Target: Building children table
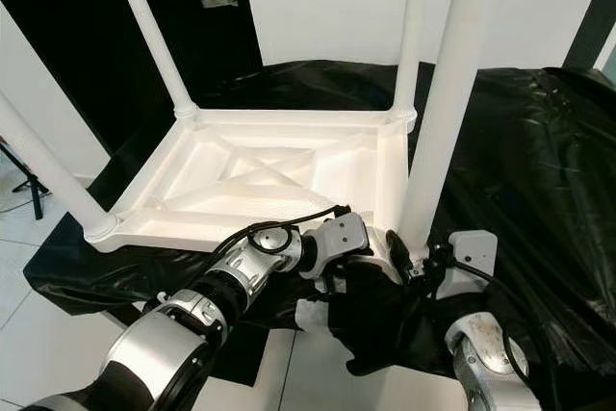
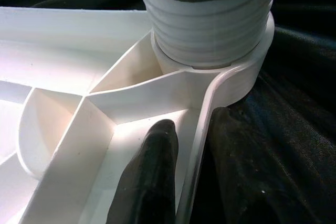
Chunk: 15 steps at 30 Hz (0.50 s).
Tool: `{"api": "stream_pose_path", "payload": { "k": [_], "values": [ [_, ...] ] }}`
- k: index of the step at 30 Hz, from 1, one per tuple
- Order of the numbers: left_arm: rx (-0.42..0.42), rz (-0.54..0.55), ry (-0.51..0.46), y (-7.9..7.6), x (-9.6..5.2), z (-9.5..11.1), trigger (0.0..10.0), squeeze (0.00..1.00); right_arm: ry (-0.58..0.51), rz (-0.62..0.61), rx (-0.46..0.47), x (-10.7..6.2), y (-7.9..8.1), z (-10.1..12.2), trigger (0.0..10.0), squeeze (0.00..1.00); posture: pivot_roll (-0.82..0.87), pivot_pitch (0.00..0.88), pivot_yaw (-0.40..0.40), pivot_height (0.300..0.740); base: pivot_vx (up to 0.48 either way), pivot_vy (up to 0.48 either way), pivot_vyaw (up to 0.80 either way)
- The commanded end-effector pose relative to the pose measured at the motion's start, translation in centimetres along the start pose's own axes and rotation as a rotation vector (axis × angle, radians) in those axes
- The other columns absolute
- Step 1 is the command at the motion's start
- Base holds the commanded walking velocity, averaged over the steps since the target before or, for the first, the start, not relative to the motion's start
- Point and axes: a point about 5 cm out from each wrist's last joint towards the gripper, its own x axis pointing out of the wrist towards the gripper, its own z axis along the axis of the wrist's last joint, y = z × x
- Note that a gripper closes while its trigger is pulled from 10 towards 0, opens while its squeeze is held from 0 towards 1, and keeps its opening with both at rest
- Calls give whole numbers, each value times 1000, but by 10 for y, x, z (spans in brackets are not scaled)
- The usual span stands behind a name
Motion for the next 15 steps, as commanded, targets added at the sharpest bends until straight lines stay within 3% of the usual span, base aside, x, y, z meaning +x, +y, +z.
{"api": "stream_pose_path", "payload": {
  "k": [1, 2, 5, 6, 12, 13, 14, 15],
  "values": [
    [-98, 307, 191, -6, -2, -46, 10000, 0, 134, -10, 95, -1, 10, -25, 2235, 0, 40, 0, 119, 740, 0, 0, 0],
    [-98, 306, 192, -6, -2, -47, 10000, 0, 128, -15, 84, -1, 11, -25, 10000, 0, 40, 0, 118, 740, 0, 0, 0],
    [-99, 305, 193, -7, -2, -47, 10000, 0, 117, -16, 71, -1, 12, -23, 10000, 0, 37, 0, 116, 740, 0, 0, 0],
    [-99, 305, 194, -7, -2, -47, 10000, 0, 98, -1, 51, 0, 12, -20, 10000, 1000, 36, 0, 113, 740, 0, 0, 0],
    [-100, 305, 192, -7, -1, -47, 10000, 0, 38, 84, -35, 3, 12, -8, 10000, 1000, 25, 0, 109, 740, 0, 0, 0],
    [-100, 304, 189, -8, 0, -45, 10000, 0, 15, 125, -74, 5, 7, -2, 10000, 259, 21, 0, 105, 740, 0, 0, 0],
    [-100, 304, 189, -8, 0, -45, 10000, 0, 15, 125, -74, 5, 7, -2, 10000, 259, 21, 0, 105, 740, 0, 0, 0],
    [-102, 303, 184, -9, 2, -44, 10000, 0, -9, 161, -125, 8, 1, 4, 10000, 0, 18, 0, 102, 740, 0, 0, 0]
  ]
}}
